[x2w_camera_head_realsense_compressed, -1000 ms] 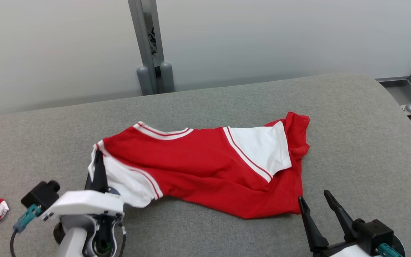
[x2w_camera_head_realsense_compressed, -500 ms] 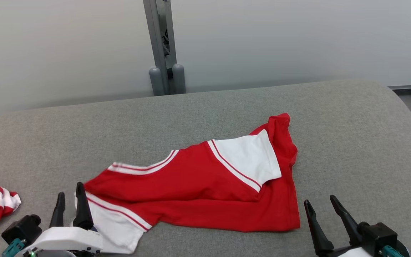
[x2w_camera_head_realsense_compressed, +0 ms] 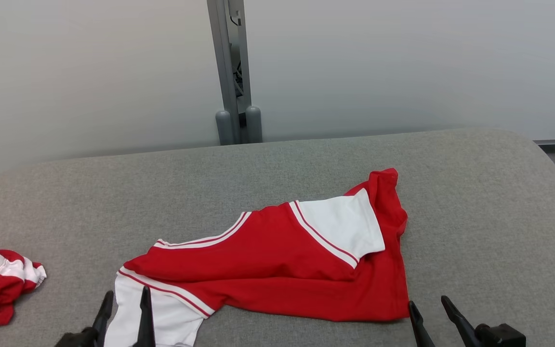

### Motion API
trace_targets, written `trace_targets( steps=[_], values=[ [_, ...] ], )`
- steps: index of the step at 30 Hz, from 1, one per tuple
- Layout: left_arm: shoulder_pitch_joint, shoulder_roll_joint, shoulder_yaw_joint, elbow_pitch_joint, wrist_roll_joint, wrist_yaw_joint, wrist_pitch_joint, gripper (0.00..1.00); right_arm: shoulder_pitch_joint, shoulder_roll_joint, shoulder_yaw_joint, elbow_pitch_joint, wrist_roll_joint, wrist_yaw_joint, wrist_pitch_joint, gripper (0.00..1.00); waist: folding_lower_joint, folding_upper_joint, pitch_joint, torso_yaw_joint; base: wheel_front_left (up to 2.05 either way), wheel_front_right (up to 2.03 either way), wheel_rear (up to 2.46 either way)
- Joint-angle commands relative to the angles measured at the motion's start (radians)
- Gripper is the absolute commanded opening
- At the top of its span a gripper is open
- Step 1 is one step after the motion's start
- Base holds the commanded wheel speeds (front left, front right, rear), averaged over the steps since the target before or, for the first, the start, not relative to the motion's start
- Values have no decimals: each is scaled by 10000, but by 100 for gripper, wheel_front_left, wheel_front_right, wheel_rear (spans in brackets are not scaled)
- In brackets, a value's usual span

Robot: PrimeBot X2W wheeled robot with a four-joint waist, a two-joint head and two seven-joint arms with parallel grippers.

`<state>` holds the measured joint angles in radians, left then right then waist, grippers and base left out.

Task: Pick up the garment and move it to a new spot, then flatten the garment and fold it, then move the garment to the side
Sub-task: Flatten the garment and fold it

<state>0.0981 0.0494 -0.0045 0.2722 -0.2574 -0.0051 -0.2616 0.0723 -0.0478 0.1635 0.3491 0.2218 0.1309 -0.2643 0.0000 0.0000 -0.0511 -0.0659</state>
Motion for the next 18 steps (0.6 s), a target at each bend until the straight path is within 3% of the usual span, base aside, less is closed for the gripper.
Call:
trace_targets(
  steps=[1, 9, 18],
  values=[
    [157, 36, -67, -24, 19, 62, -37, 100, 104, -52, 2, 52, 74, -3, -11, 100, 0, 0, -72, 38, 0, 0, 0],
    [699, 37, -976, -89, -278, 518, -39, 100, 391, -51, 245, 672, 256, -3, -12, 100, 0, 0, -225, 188, 0, 0, 0],
    [587, 32, -1284, -3, -234, 563, -39, 100, 185, -52, 345, 1047, 311, -3, -11, 100, 0, 0, -174, 276, 0, 0, 0]
  ],
)
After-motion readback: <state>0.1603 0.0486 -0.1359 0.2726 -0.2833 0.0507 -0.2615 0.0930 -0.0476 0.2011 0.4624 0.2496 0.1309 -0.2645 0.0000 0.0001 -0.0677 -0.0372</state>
